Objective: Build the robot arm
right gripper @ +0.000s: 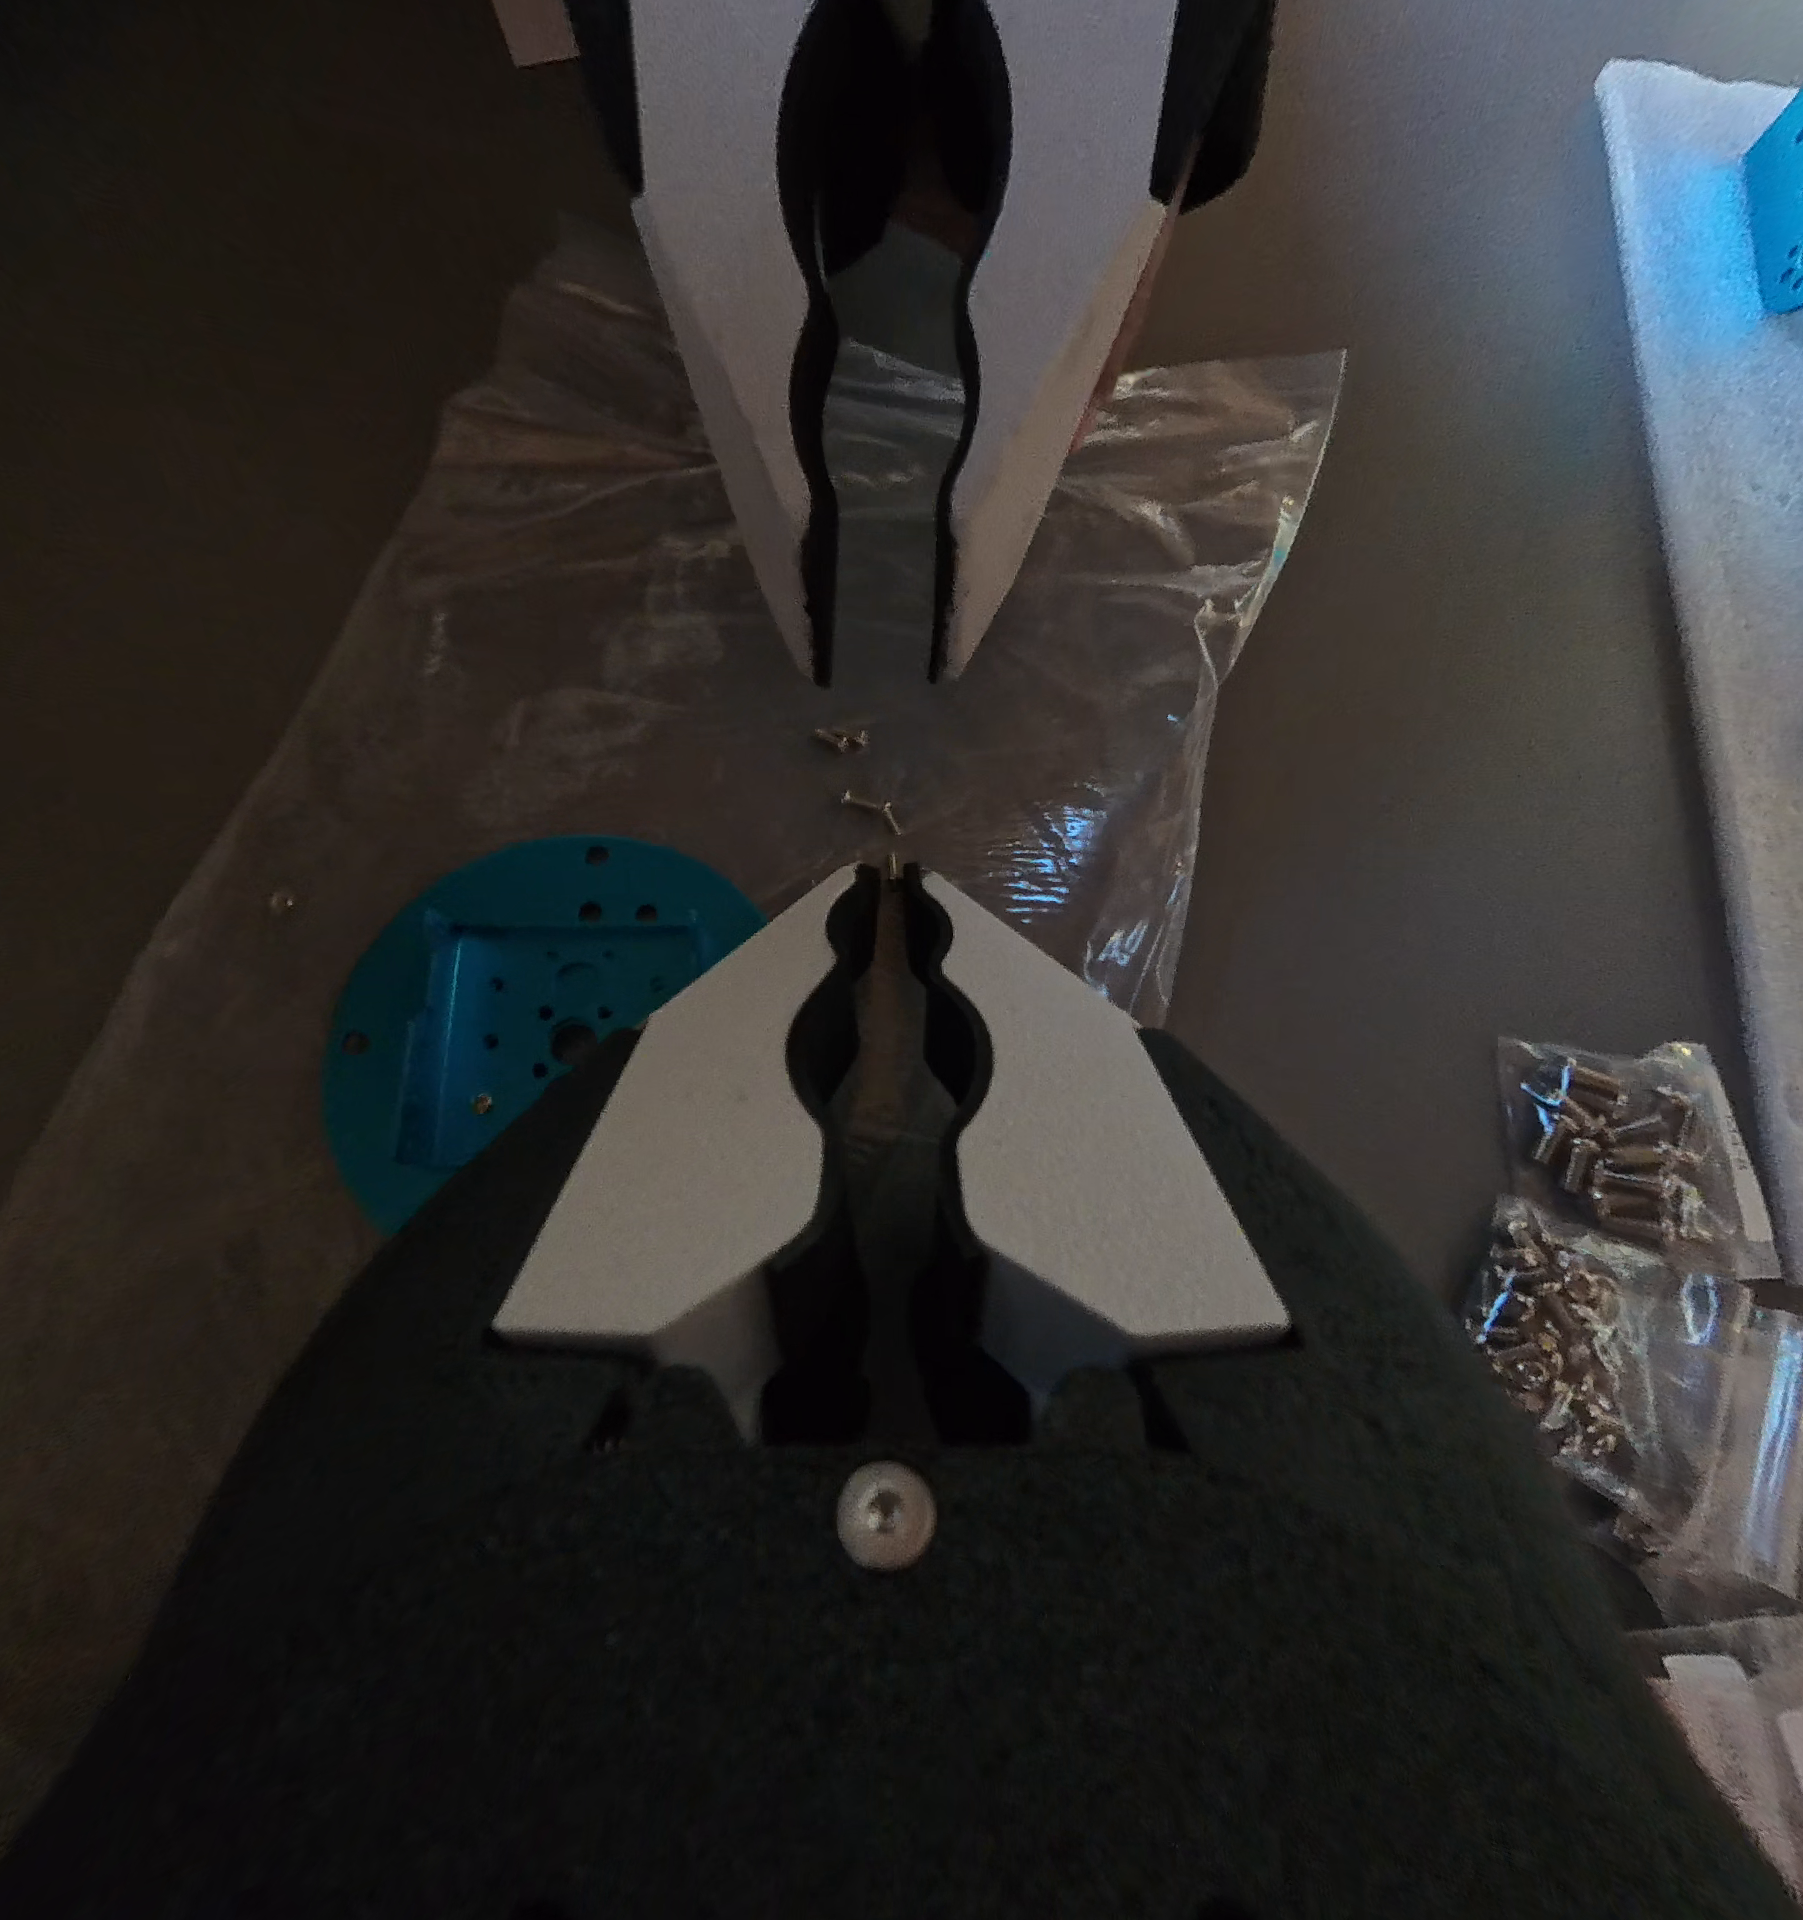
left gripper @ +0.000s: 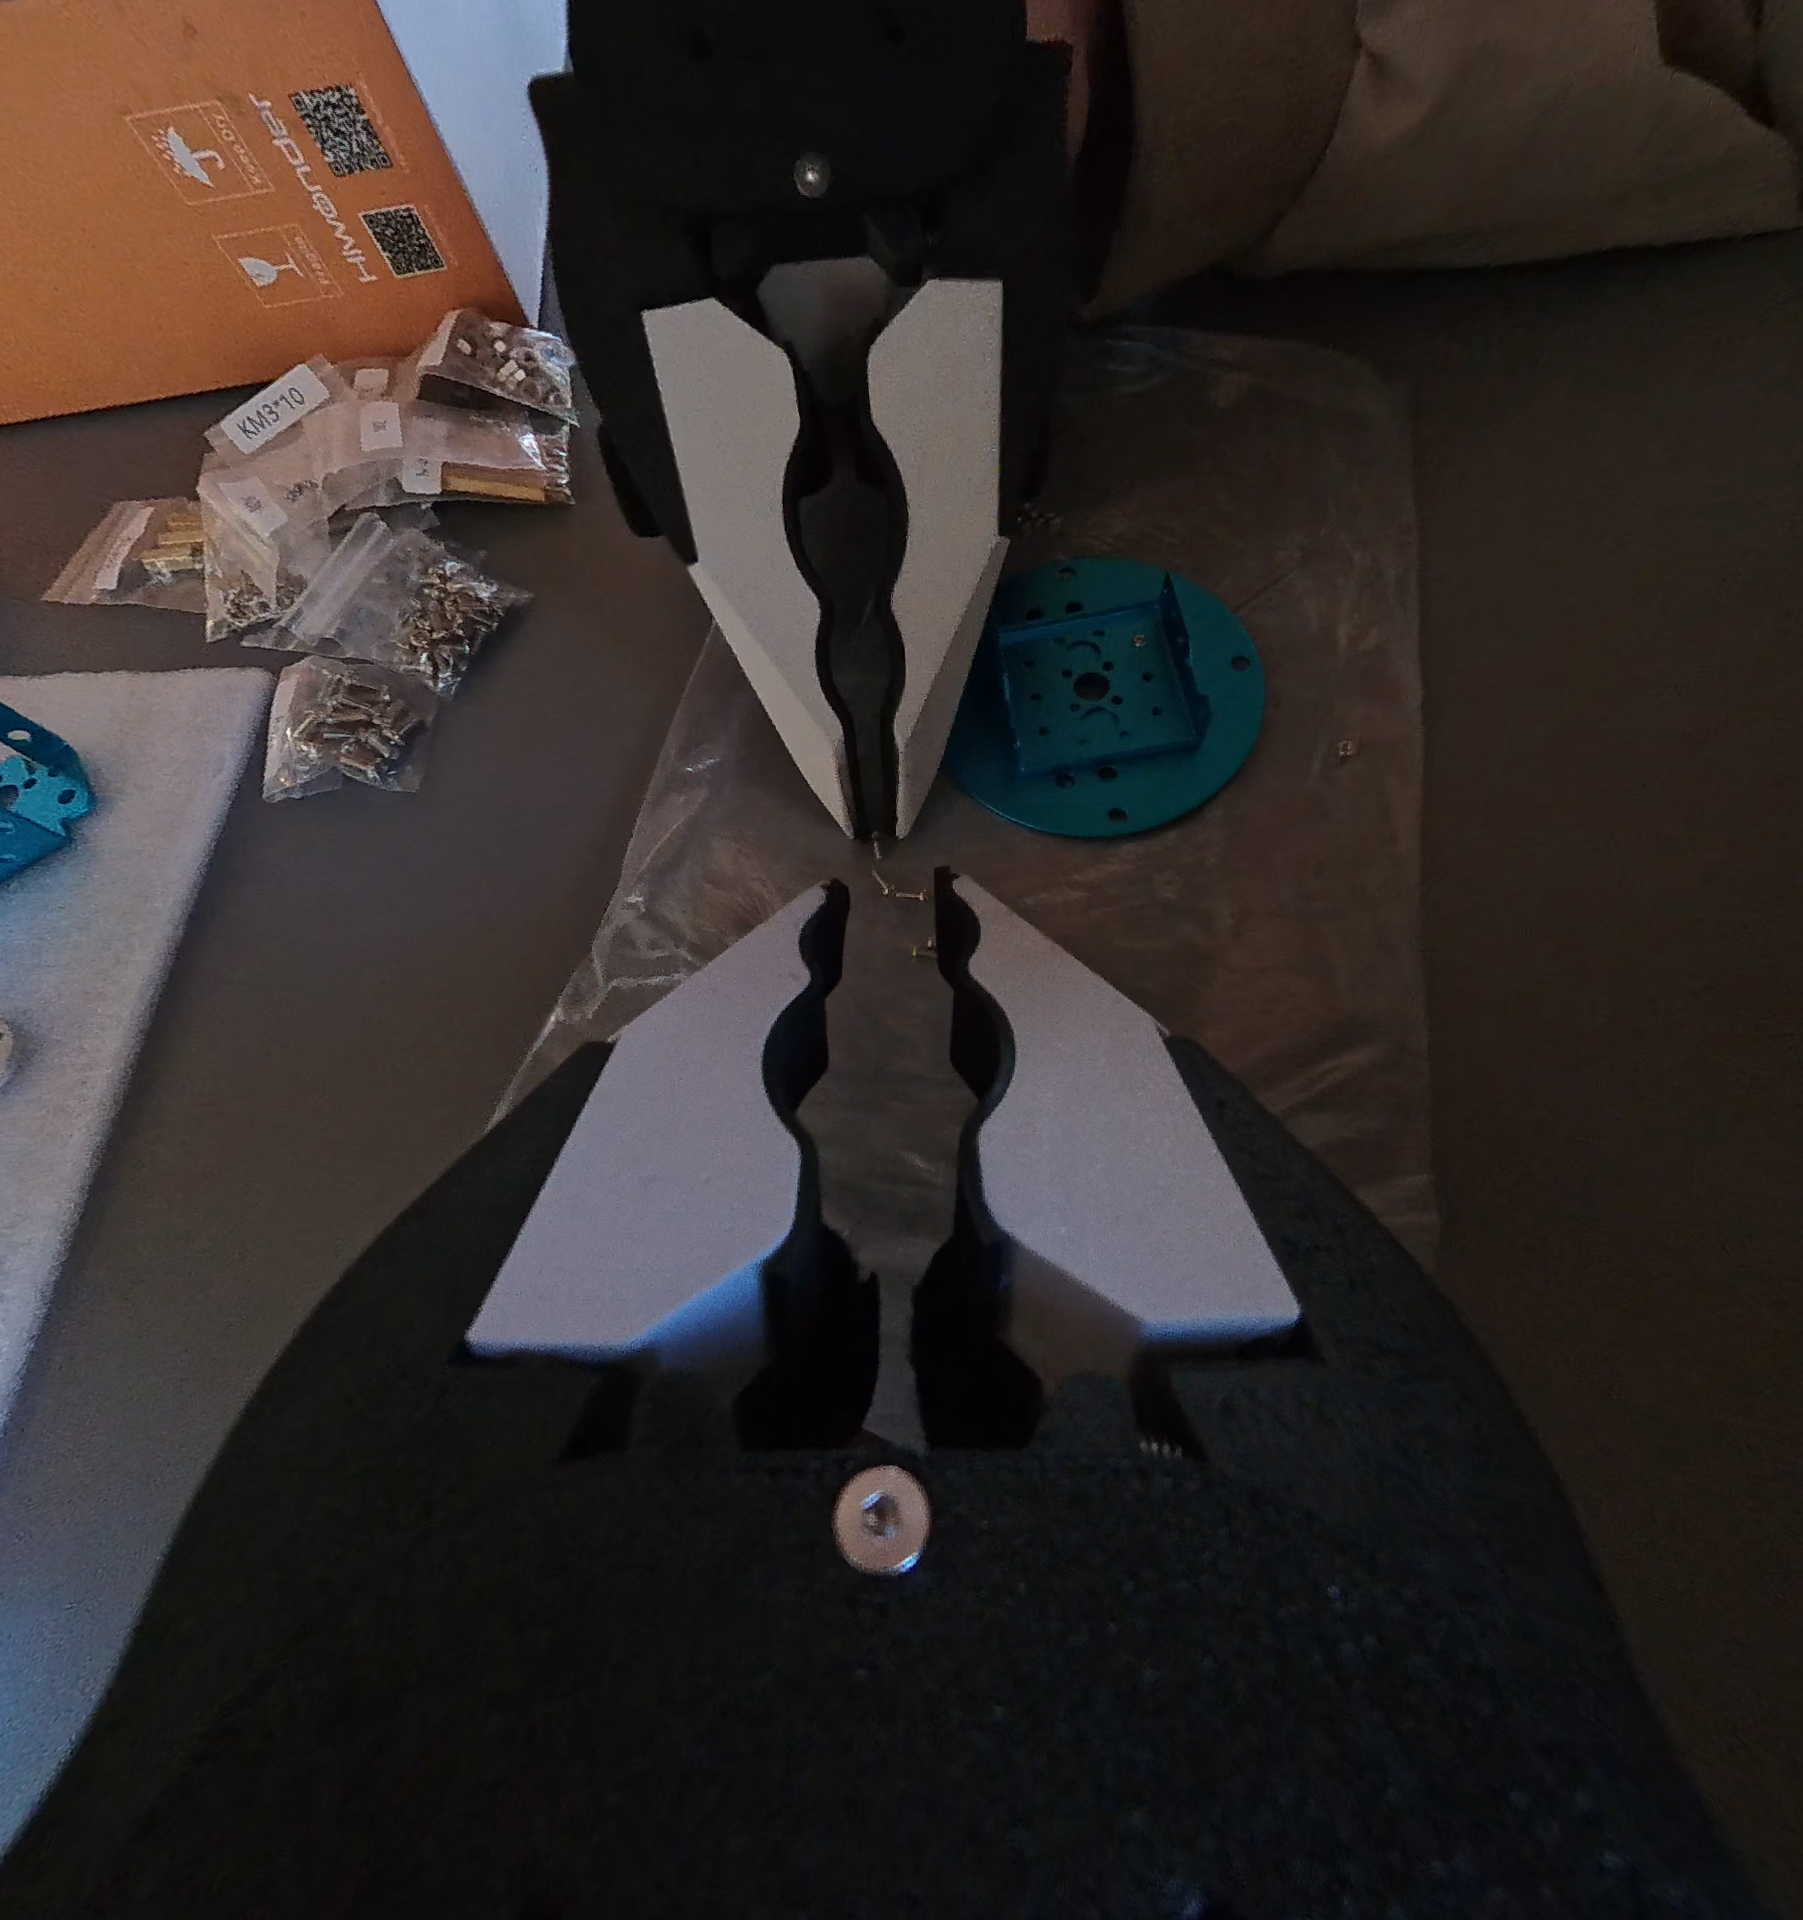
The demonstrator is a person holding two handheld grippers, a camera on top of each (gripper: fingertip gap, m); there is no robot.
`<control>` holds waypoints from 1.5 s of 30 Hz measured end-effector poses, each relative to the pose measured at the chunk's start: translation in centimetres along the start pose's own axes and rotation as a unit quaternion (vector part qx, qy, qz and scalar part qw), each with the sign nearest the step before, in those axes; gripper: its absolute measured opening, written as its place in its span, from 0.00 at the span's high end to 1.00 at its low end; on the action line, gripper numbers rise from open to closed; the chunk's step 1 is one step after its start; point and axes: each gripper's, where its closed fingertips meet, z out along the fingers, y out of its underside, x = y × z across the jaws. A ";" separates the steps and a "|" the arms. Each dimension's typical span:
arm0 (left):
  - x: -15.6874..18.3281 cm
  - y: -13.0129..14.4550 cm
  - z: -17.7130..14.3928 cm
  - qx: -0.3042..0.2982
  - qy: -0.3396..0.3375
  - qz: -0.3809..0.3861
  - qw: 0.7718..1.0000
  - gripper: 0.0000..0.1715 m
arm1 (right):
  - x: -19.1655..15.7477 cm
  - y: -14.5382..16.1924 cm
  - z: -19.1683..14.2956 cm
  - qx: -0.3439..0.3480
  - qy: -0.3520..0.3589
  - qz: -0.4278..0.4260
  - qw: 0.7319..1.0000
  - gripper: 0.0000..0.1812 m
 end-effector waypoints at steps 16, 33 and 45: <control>-1.6 -0.5 0.0 0.037 0.019 -0.146 0.988 0.92 | 0.4 -1.2 -0.9 0.028 0.068 -0.067 0.995 0.99; -0.6 -3.9 -1.3 0.148 0.158 -0.295 0.931 1.00 | 0.2 -5.5 -3.0 0.102 0.150 -0.124 0.975 0.99; -0.1 -6.0 -3.9 0.238 0.196 -0.267 0.913 1.00 | -0.7 -8.7 -6.0 0.265 0.083 0.001 0.961 0.97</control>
